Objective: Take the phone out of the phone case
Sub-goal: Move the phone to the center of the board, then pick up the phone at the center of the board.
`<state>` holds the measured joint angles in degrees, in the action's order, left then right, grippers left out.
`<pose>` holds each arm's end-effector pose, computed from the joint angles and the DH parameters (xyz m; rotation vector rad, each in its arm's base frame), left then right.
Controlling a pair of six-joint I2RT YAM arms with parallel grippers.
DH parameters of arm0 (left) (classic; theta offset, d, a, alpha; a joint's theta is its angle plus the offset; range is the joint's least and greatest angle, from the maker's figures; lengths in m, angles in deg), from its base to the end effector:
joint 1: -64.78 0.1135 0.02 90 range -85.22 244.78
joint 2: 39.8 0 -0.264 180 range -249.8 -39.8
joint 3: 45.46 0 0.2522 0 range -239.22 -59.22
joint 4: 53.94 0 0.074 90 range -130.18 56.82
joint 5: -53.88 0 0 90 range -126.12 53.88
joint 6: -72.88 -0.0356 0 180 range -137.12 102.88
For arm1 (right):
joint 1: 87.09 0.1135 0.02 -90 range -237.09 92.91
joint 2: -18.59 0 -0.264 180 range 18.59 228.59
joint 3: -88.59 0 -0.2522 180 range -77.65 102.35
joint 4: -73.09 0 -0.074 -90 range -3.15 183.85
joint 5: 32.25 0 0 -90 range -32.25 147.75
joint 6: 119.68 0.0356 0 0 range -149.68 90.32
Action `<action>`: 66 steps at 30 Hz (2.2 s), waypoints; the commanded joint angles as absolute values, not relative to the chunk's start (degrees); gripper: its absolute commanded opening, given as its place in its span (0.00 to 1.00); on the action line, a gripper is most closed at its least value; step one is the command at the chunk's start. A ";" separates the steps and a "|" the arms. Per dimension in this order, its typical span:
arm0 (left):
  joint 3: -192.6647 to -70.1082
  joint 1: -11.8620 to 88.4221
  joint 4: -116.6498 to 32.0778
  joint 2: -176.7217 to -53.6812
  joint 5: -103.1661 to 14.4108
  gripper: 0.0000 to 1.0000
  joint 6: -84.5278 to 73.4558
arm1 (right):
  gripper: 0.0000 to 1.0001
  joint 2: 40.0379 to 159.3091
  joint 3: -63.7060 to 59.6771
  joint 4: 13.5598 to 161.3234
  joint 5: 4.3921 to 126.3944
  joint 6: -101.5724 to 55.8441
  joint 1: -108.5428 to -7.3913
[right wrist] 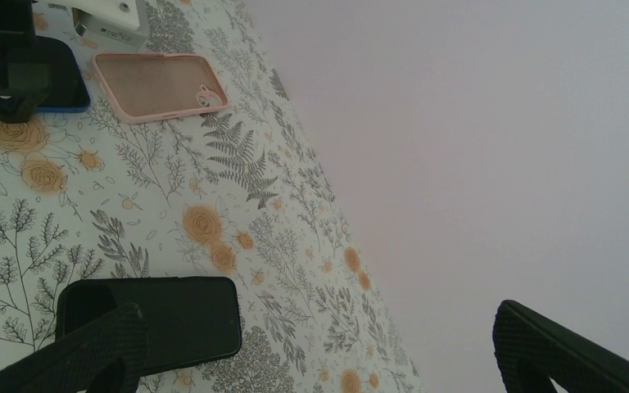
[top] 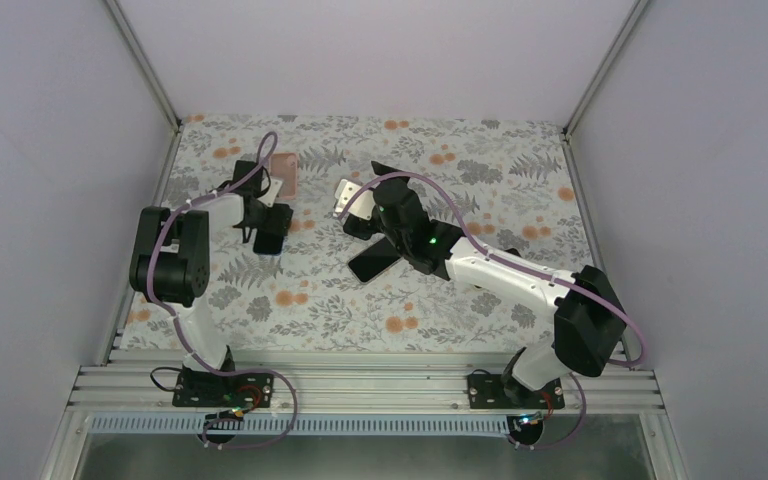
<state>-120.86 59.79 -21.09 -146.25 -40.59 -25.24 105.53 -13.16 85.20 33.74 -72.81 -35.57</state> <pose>0.3574 -0.0340 0.1383 0.3304 2.6626 -0.0877 0.2321 0.2687 0.3012 -1.2033 1.4870 -0.3059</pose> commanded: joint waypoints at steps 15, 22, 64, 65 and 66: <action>-121.20 61.93 -15.02 -135.57 -49.49 1.00 -30.18 | 0.99 104.00 -11.07 85.72 35.52 -70.47 -36.42; -125.23 58.66 -15.00 -130.78 -50.67 1.00 -33.44 | 0.99 103.95 -9.06 87.75 37.45 -67.48 -37.84; -145.94 33.54 -15.29 -162.19 -43.42 1.00 -19.02 | 0.99 93.18 -7.94 95.42 57.93 -46.86 -65.25; -145.84 33.33 -15.37 -162.49 -43.41 1.00 -18.85 | 0.99 93.24 -7.87 95.38 58.01 -46.82 -65.29; -145.68 33.20 -15.47 -162.76 -43.48 1.00 -18.65 | 0.99 93.34 -7.79 95.42 58.10 -46.75 -65.37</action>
<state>-144.62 34.17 -15.65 -161.53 -44.06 -20.43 94.60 -7.30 95.53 56.87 -48.42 -64.75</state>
